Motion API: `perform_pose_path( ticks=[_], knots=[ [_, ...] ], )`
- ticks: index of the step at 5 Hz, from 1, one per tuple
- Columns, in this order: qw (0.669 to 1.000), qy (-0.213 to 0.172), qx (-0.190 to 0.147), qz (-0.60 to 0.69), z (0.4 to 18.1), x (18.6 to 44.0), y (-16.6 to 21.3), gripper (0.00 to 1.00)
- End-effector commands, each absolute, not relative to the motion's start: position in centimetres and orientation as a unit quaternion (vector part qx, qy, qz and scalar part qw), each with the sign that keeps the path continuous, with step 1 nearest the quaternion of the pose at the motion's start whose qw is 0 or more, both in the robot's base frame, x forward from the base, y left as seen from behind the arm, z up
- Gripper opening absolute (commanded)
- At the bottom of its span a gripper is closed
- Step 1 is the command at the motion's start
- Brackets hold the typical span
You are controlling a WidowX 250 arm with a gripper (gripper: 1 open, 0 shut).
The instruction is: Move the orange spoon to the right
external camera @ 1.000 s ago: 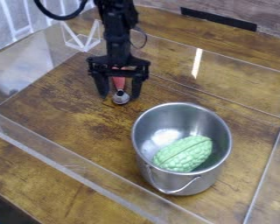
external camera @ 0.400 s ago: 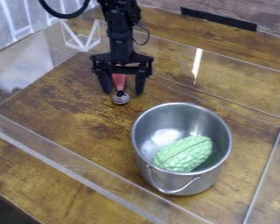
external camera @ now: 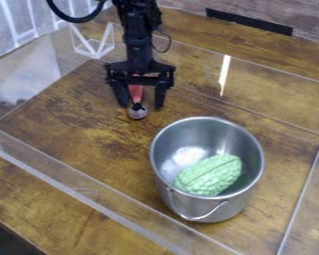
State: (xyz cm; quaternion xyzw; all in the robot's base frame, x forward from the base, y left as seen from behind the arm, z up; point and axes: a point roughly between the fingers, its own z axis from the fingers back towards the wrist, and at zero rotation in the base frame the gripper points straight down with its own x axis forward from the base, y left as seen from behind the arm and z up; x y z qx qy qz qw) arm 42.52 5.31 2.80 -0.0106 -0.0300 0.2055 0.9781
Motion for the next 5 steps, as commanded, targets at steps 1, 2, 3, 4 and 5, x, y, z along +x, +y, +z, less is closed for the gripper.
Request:
perform_pose_path(
  ticks=[1, 2, 3, 4, 5],
  knots=[
    [0.974, -0.060, -0.010, 0.218, 5.00, 43.36, 6.67, 1.00],
    [0.973, -0.058, -0.008, 0.221, 4.98, 43.45, 6.82, 1.00],
    [0.973, -0.056, -0.007, 0.223, 4.92, 43.50, 6.75, 1.00],
    [0.973, -0.053, -0.008, 0.225, 5.01, 43.45, 6.50, 1.00],
    [0.973, -0.051, -0.008, 0.227, 5.12, 43.39, 6.24, 1.00]
  ],
)
